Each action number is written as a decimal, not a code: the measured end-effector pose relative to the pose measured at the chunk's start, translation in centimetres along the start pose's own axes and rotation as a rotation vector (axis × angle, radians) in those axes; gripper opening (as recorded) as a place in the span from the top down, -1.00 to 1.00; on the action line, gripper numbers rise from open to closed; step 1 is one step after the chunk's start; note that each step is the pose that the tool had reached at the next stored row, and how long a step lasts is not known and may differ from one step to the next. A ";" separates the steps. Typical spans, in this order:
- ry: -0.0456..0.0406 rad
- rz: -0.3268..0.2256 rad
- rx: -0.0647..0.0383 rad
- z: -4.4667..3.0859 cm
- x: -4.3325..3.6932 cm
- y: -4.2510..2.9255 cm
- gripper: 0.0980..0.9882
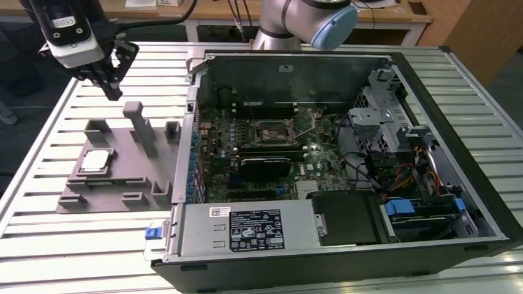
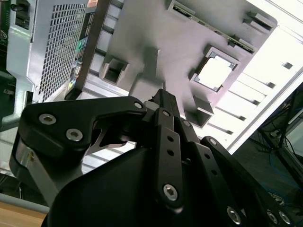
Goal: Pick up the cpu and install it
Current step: 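Reach for the cpu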
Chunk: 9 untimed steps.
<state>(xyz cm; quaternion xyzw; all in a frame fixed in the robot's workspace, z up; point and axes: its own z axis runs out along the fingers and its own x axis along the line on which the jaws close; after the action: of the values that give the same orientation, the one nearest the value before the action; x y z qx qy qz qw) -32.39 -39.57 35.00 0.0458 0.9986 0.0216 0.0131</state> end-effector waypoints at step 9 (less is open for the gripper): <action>0.0003 0.004 0.000 0.74 1.45 -0.16 0.98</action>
<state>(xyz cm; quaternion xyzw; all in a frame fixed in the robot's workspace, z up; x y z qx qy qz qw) -33.83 -39.56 34.22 0.0478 0.9985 0.0216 0.0129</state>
